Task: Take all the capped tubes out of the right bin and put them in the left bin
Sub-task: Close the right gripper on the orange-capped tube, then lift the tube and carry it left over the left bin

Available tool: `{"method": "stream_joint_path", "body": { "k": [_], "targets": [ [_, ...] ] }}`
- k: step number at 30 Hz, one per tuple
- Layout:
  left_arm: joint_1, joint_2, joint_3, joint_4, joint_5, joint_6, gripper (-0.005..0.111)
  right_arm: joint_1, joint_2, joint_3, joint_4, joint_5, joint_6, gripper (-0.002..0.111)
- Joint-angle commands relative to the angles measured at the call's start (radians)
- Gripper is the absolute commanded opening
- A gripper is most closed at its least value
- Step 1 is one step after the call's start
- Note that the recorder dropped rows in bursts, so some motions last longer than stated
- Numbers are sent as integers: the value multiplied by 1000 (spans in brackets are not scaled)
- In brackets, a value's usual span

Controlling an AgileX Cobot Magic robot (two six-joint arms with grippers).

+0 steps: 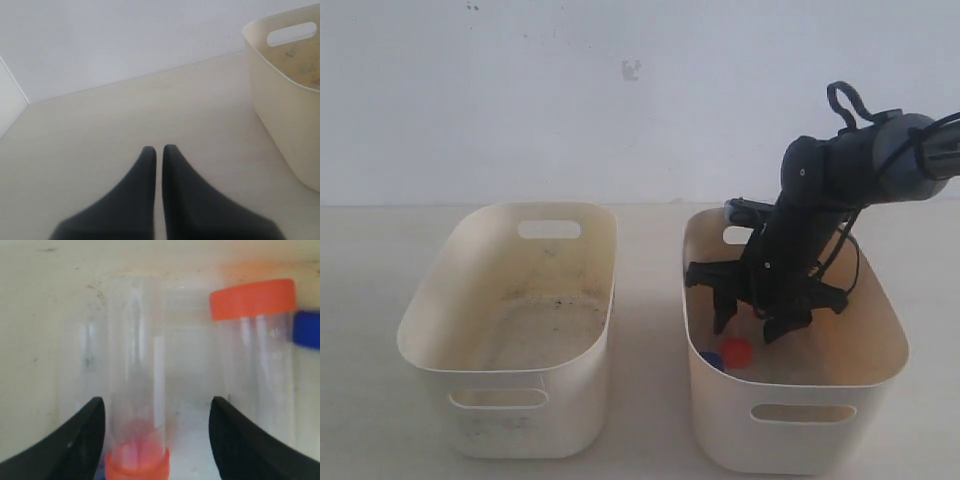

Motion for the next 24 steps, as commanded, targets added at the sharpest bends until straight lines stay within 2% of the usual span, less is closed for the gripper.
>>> {"method": "stream_joint_path", "body": {
  "k": [1,5,7,10,15,24],
  "targets": [
    [-2,-4,3,2,-4,1,4,-3,13,-3,-24,6,-7,59],
    [-2,-4,3,2,-4,1,4,-3,27,-3,-27,20,-7,58],
    [-2,-4,3,2,-4,1,4,-3,34,-3,-29,28,-7,52],
    [-2,-4,3,2,-4,1,4,-3,36,-3,-30,31,-7,36],
    [-2,-4,3,2,-4,1,4,-3,36,-3,-29,38,-7,0],
    [-2,-4,3,2,-4,1,4,-3,-120,-3,-53,61,2,0]
  ]
}}
